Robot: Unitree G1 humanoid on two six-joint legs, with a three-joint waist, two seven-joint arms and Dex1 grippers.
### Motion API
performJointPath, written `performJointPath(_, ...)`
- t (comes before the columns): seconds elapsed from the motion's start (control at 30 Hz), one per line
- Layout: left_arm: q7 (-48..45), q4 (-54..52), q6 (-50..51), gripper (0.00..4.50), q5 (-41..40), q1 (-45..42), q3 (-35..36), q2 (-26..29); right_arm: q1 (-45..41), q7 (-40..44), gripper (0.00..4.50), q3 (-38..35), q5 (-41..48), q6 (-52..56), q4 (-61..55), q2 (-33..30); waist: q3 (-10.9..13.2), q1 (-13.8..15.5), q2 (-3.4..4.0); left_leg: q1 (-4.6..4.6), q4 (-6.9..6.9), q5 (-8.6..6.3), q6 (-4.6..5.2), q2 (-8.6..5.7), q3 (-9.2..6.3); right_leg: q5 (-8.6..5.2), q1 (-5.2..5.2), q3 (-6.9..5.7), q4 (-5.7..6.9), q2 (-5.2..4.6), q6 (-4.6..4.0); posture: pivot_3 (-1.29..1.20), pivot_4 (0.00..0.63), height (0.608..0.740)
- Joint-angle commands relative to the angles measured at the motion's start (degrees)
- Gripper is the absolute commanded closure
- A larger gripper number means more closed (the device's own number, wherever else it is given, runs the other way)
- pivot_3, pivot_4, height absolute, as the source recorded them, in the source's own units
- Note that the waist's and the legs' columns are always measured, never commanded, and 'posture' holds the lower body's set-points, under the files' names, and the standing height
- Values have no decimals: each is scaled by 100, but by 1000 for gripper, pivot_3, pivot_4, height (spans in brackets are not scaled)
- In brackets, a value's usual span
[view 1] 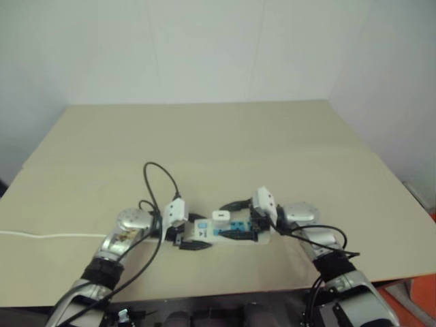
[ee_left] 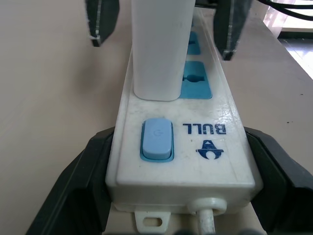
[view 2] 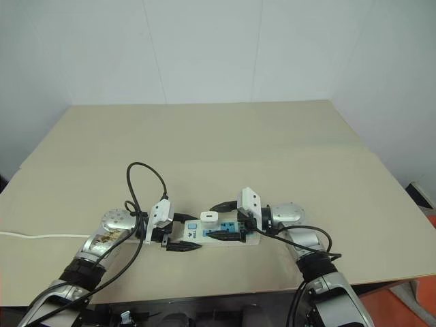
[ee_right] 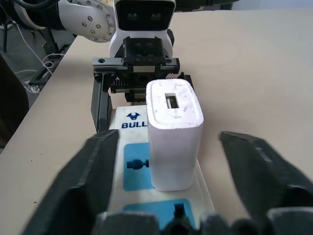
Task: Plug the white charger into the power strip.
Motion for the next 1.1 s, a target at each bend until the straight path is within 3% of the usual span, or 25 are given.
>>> performJointPath(0.03,85,-99,147,840,84,36,90,153,258,-11,3,249,-414,291,424,-67,-5,-8,-8,0,0,0,0,0,-1,0,0,0,0,0,0,0,150,740)
performJointPath(0.13,29,-335,352,24,-103,44,183,185,222,-41,0,233,-442,335,420,-94,-6,-15,-9,1,0,0,0,0,-1,0,0,0,0,0,0,0,150,740)
performJointPath(0.33,-286,-1079,913,24,-621,132,411,474,50,-10,0,-310,-58,765,101,-459,-4,31,-10,0,0,0,-1,0,-5,-1,1,-1,-1,-4,1,0,150,740)
performJointPath(0.53,-577,-1623,1404,24,-1010,328,542,846,111,164,0,-968,481,1446,-790,-1275,36,125,4,-36,-8,-1,0,-2,-3,-1,-28,-6,-19,-6,-1,0,150,740)
performJointPath(0.63,-617,-1824,1470,24,-1165,448,737,1040,191,175,0,-1393,877,1982,-1353,-1695,55,86,21,-108,-7,-1,1,-1,-2,-1,-115,4,-4,-4,-3,0,150,740)
performJointPath(1.1,-823,-2254,1693,24,-1596,1073,1992,2428,1342,299,0,-2789,1679,2937,-2932,-3303,135,113,35,-130,-5,-1,1,2,9,-3,-130,-2,-15,-5,-1,0,150,740)
